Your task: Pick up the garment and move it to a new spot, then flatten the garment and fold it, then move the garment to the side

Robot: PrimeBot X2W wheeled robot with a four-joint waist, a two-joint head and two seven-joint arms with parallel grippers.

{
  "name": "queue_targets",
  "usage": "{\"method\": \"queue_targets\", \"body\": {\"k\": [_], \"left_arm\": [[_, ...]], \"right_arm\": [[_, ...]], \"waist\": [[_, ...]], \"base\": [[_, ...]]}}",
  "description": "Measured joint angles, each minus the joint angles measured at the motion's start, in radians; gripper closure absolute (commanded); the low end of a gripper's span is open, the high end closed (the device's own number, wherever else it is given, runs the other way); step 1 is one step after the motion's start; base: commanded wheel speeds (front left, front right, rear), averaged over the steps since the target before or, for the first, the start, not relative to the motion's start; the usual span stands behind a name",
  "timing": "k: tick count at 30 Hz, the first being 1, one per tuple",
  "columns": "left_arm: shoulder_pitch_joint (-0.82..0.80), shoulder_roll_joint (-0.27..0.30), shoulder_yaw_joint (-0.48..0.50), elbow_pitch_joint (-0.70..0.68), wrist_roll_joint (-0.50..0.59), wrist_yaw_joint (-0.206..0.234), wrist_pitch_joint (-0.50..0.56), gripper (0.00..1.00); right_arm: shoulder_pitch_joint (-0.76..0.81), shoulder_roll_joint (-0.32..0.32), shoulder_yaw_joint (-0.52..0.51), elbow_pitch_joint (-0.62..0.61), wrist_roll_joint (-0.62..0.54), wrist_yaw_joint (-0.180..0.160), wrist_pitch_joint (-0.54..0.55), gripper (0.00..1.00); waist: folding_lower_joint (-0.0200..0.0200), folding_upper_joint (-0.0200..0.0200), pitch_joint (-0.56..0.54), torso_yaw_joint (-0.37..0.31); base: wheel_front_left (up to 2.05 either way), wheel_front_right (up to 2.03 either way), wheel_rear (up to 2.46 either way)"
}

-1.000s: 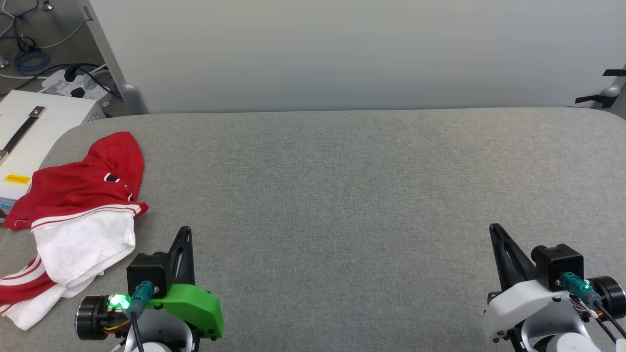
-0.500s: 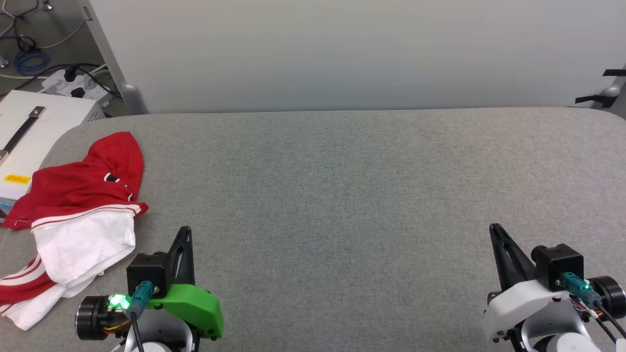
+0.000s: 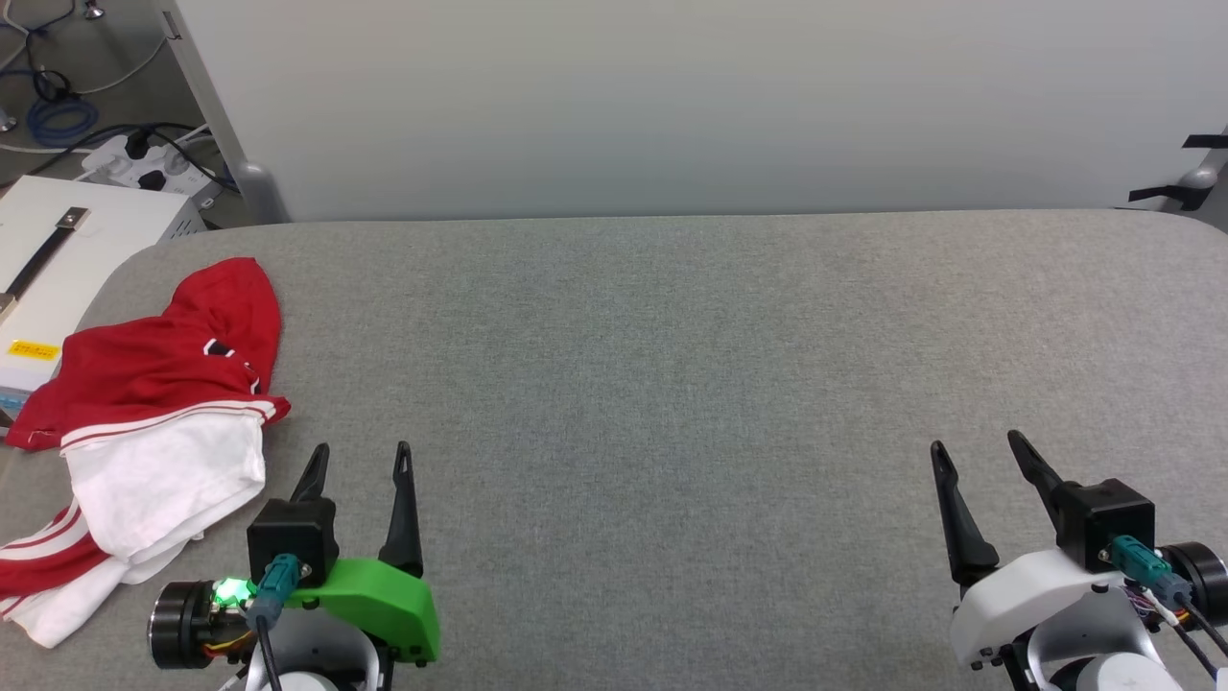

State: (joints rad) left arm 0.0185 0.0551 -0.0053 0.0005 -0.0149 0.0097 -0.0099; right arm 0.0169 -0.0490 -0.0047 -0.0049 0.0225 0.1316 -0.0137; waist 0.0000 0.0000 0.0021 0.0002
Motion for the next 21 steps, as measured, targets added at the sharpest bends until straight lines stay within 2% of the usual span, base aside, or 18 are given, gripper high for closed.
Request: {"method": "queue_targets", "body": {"k": [21], "left_arm": [[0.000, 0.000, -0.021, -0.011, -0.004, 0.035, -0.044, 0.00]], "right_arm": [[0.001, 0.000, -0.016, -0.018, 0.037, 0.000, -0.044, 0.00]], "waist": [[0.0000, 0.0000, 0.001, 0.002]], "base": [[0.00, 0.00, 0.00]]}}
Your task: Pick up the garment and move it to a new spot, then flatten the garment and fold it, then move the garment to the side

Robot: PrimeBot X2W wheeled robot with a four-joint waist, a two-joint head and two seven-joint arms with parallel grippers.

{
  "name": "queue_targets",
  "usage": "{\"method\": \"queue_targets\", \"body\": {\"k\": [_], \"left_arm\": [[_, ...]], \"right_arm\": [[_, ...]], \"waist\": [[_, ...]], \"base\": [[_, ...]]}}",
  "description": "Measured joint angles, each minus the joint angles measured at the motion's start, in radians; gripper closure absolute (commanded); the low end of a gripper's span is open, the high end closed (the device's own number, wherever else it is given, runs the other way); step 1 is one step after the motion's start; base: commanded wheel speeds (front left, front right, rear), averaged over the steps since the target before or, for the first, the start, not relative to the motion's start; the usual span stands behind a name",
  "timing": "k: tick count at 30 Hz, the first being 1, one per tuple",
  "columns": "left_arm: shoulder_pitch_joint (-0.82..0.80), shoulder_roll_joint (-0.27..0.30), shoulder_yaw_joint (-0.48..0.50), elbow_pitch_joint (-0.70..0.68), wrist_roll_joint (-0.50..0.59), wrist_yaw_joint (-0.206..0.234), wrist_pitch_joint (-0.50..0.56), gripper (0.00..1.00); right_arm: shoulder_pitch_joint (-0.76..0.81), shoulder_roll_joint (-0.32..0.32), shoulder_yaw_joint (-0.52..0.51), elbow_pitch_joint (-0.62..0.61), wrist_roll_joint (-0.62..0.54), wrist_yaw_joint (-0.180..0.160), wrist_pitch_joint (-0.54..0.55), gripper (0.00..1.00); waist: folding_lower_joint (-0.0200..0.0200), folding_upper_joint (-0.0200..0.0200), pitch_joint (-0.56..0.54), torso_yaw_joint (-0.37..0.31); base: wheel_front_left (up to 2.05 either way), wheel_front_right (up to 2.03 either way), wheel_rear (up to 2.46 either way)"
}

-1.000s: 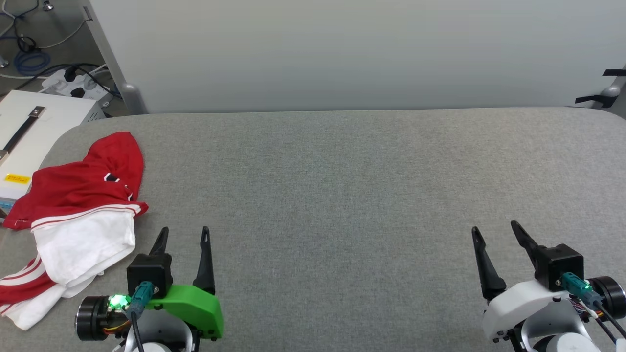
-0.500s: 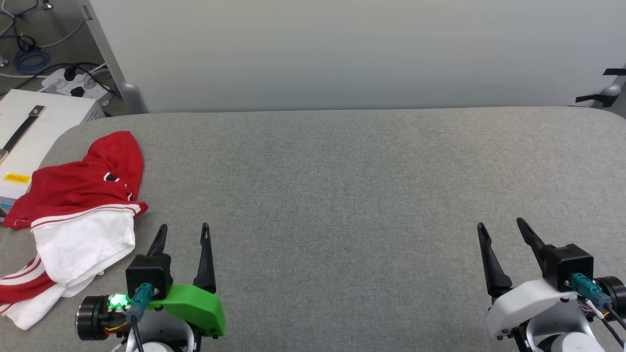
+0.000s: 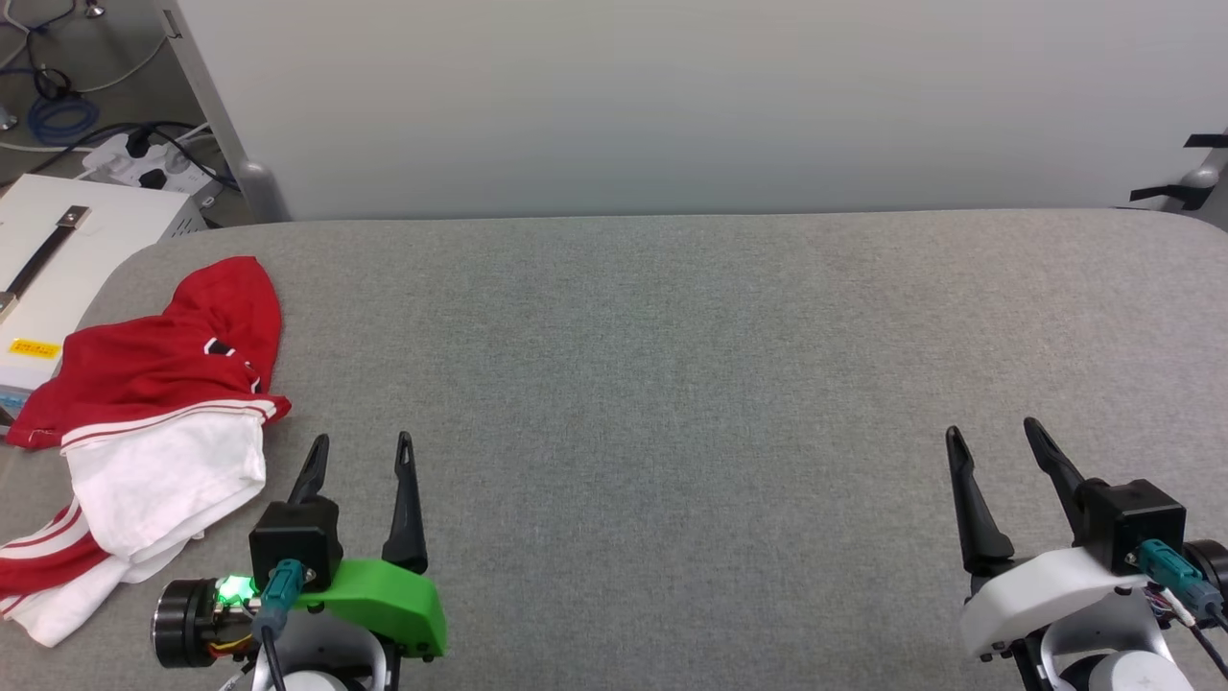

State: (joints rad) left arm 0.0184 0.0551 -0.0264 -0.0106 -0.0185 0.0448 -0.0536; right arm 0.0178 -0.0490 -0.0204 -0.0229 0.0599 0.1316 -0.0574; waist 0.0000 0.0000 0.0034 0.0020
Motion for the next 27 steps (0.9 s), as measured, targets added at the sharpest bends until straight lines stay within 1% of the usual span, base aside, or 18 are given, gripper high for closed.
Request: {"method": "queue_targets", "body": {"k": [27], "left_arm": [[0.002, 0.000, -0.031, -0.007, -0.018, 0.030, -0.071, 0.00]], "right_arm": [[0.023, 0.000, -0.026, -0.012, 0.071, 0.000, -0.071, 0.00]], "waist": [[0.0000, 0.0000, -0.005, 0.004]], "base": [[0.00, 0.00, 0.00]]}}
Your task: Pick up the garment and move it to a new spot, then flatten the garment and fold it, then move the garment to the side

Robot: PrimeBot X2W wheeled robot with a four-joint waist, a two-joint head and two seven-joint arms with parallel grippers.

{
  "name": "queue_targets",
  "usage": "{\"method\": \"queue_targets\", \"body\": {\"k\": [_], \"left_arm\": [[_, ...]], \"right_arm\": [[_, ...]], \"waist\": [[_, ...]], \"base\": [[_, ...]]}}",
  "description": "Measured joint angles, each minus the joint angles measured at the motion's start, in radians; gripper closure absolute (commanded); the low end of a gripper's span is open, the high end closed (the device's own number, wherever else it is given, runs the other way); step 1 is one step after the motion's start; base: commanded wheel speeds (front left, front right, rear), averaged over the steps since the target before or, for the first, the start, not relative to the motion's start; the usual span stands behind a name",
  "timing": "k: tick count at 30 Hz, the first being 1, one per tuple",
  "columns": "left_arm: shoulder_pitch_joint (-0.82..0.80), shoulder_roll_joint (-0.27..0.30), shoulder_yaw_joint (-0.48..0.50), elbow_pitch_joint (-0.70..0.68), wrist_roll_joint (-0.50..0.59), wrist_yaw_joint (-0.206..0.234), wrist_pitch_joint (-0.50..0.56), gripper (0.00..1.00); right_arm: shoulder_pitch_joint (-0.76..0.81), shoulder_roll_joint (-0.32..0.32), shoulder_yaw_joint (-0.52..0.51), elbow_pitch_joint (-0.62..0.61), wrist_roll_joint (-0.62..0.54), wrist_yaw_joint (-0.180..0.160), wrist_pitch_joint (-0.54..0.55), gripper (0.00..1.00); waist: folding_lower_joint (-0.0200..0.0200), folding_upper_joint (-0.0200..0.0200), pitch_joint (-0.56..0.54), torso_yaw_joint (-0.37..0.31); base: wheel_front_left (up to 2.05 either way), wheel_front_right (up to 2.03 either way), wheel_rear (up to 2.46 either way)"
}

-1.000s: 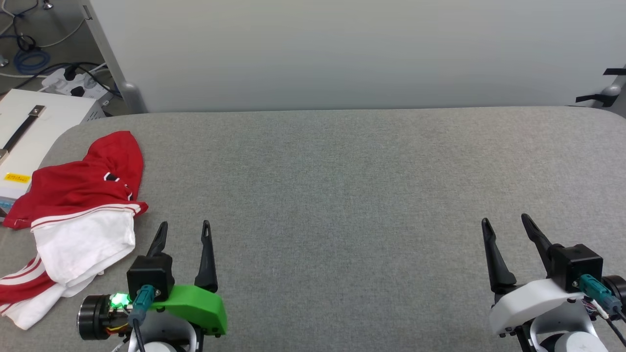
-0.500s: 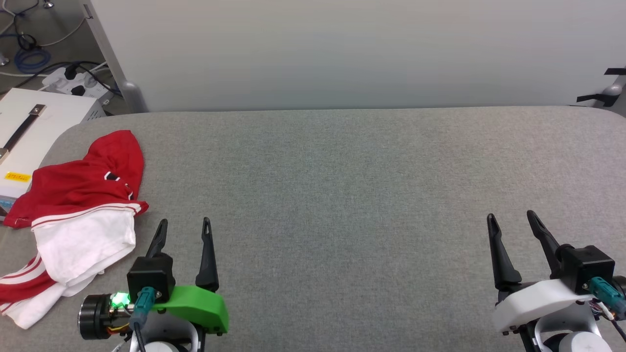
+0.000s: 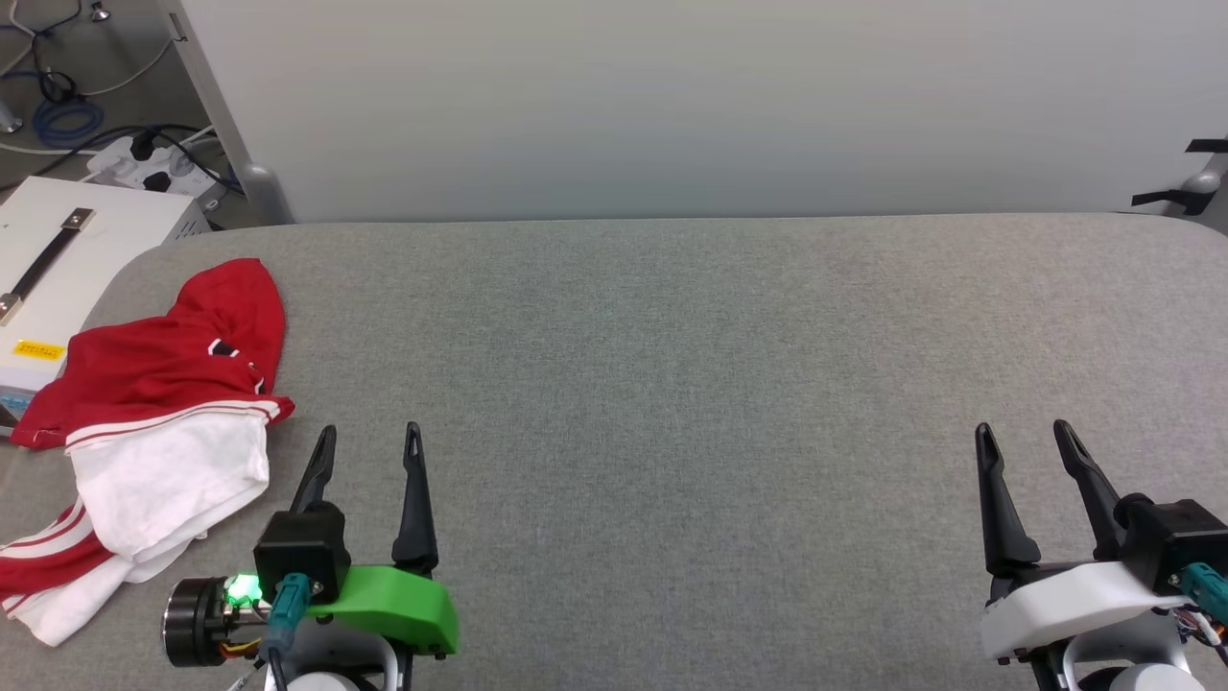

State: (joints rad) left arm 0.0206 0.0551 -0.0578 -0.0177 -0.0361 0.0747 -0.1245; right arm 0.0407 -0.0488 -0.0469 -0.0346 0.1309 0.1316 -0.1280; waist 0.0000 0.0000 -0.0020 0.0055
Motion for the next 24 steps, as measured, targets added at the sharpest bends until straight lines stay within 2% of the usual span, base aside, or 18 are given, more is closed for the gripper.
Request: {"method": "queue_targets", "body": {"k": [24], "left_arm": [[0.016, 0.000, -0.014, 0.000, -0.015, 0.019, -0.052, 0.00]], "right_arm": [[0.021, 0.000, -0.012, -0.024, 0.033, 0.000, -0.050, 0.00]], "waist": [[0.0000, 0.0000, -0.008, 0.004]], "base": [[0.00, 0.00, 0.00]]}}
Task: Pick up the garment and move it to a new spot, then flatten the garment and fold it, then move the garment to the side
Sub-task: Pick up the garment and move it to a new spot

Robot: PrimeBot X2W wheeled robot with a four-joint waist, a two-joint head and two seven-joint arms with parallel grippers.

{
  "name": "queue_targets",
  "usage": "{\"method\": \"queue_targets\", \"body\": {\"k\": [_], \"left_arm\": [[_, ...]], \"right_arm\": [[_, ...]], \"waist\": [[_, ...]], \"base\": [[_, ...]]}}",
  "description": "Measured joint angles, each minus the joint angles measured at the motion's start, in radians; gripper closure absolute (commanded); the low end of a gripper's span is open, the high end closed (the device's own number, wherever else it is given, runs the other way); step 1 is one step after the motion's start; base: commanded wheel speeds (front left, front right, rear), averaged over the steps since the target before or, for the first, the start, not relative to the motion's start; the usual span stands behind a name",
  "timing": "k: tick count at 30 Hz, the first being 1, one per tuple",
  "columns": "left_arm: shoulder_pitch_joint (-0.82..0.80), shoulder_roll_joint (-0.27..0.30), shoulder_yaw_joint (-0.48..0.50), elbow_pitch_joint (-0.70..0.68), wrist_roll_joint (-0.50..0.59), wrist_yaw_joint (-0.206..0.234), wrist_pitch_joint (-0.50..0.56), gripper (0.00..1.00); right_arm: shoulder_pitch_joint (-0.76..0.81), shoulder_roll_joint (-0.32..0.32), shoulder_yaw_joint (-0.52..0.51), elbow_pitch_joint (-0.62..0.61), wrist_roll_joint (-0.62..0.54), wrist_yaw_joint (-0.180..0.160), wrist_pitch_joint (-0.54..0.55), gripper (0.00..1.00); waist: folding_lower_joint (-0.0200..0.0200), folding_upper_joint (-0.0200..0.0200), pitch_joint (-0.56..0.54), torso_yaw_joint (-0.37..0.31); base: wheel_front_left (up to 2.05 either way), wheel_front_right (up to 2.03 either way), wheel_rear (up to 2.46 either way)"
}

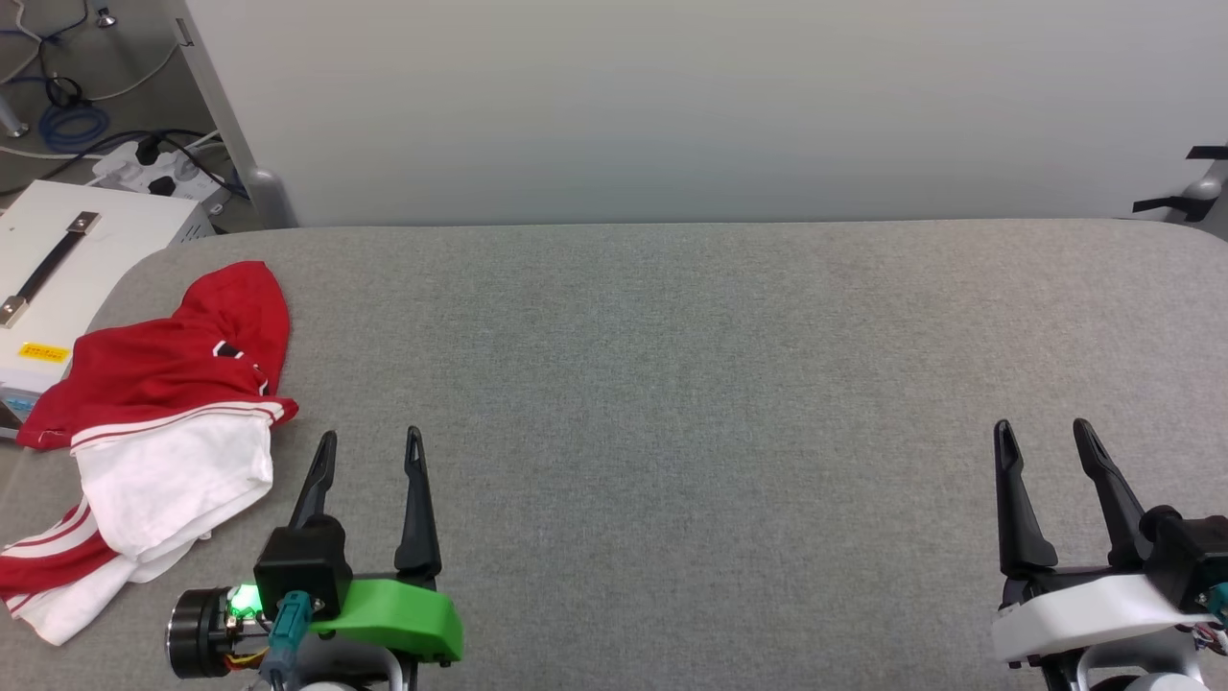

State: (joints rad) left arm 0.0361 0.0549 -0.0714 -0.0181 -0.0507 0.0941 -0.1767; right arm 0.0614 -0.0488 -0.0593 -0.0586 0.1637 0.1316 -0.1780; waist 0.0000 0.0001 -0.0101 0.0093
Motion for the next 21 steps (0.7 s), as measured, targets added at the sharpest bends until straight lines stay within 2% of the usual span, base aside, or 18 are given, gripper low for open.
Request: {"method": "queue_targets", "body": {"k": [21], "left_arm": [[0.014, 0.000, -0.018, 0.009, -0.021, 0.007, -0.044, 0.00]], "right_arm": [[0.021, 0.000, -0.005, -0.007, 0.029, 0.000, -0.044, 0.00]], "waist": [[0.0000, 0.0000, -0.005, 0.002]], "base": [[0.00, 0.00, 0.00]]}}
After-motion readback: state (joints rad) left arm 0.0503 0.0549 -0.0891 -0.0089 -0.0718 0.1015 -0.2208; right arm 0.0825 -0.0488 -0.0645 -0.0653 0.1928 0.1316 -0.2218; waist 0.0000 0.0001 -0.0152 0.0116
